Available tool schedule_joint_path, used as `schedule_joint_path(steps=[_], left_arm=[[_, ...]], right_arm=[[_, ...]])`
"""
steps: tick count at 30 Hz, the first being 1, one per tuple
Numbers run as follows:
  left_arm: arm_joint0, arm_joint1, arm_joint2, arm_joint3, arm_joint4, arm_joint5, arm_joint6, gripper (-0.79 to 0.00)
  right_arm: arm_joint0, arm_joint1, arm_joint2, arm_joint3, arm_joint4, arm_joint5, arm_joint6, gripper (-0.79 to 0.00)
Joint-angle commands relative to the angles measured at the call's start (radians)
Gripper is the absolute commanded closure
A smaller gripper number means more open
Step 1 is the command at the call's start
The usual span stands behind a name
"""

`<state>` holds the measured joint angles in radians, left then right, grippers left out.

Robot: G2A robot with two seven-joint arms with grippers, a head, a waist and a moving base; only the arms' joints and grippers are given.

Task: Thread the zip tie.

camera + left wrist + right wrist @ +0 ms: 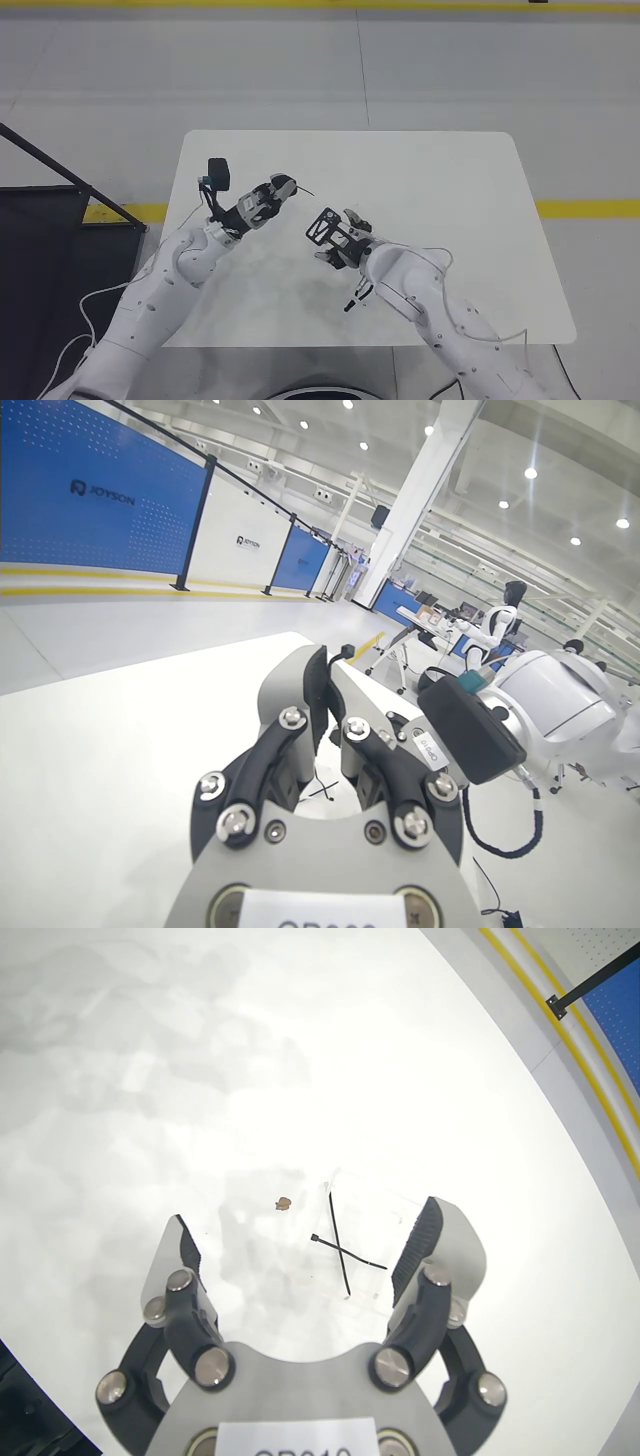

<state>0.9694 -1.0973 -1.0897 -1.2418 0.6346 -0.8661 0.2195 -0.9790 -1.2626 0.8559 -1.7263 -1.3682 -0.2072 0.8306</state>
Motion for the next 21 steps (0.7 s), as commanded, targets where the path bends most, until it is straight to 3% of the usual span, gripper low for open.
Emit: schedule_joint_path(steps=[1, 5, 6, 7, 8, 9, 21], left_arm=[[0.009, 0.003, -0.026, 0.000, 0.000, 0.010, 0.004, 0.000], [0.032, 0.010, -0.071, -0.012, 0.009, 0.023, 0.006, 0.000], [0.038, 0.011, -0.079, -0.016, 0.008, 0.022, 0.004, 0.000], [0.044, 0.012, -0.085, -0.021, 0.005, 0.021, 0.002, 0.000], [0.044, 0.012, -0.085, -0.021, 0.005, 0.021, 0.002, 0.000], [0.044, 0.012, -0.085, -0.021, 0.005, 0.021, 0.002, 0.000], [0.044, 0.012, -0.085, -0.021, 0.005, 0.021, 0.002, 0.000]], right_arm=[[-0.003, -0.001, 0.002, -0.004, -0.005, 0.001, 0.006, -0.785], [0.002, -0.006, -0.002, 0.005, 0.001, -0.005, 0.041, -0.733], [0.009, -0.008, -0.005, 0.015, 0.005, -0.003, 0.055, -0.683], [0.016, -0.011, -0.007, 0.024, 0.012, 0.002, 0.063, -0.557], [0.024, -0.015, -0.010, 0.033, 0.018, 0.004, 0.066, -0.480], [0.031, -0.018, -0.014, 0.042, 0.025, 0.003, 0.071, -0.434], [0.072, -0.042, -0.012, 0.093, 0.101, 0.038, 0.140, -0.360]])
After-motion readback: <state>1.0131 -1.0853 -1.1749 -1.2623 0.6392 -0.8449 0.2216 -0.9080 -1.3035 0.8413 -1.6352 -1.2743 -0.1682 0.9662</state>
